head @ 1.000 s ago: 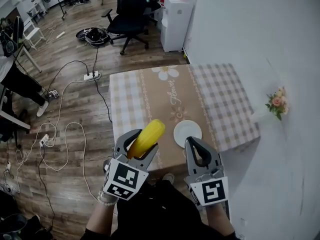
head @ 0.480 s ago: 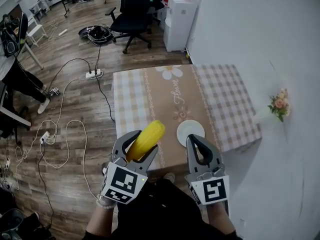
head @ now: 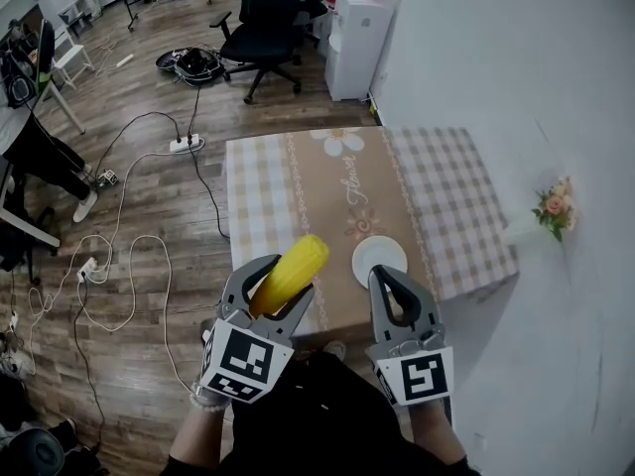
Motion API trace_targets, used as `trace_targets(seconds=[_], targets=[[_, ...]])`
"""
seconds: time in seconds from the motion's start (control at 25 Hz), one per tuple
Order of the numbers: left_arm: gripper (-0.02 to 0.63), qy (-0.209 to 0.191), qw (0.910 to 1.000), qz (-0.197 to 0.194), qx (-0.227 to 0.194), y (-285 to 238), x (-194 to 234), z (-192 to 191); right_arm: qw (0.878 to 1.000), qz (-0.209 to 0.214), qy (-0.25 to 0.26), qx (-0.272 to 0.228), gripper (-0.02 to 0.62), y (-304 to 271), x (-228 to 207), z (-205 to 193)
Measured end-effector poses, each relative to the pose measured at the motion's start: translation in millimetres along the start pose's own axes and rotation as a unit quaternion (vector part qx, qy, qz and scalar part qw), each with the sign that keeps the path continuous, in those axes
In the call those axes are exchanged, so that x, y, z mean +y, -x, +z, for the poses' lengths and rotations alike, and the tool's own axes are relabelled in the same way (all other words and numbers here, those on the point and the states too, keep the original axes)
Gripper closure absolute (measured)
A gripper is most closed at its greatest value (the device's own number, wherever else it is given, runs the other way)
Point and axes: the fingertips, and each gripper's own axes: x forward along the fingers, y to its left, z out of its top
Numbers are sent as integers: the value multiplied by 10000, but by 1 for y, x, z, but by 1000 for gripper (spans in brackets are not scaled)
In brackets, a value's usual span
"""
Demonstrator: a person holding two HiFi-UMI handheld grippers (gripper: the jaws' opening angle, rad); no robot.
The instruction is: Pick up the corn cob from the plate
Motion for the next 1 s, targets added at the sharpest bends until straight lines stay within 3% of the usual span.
trace_targets(seconds=[1.0], targets=[[348, 42, 9999, -150, -54, 2, -5, 1, 9996, -146, 37, 232, 552, 9, 2, -7]])
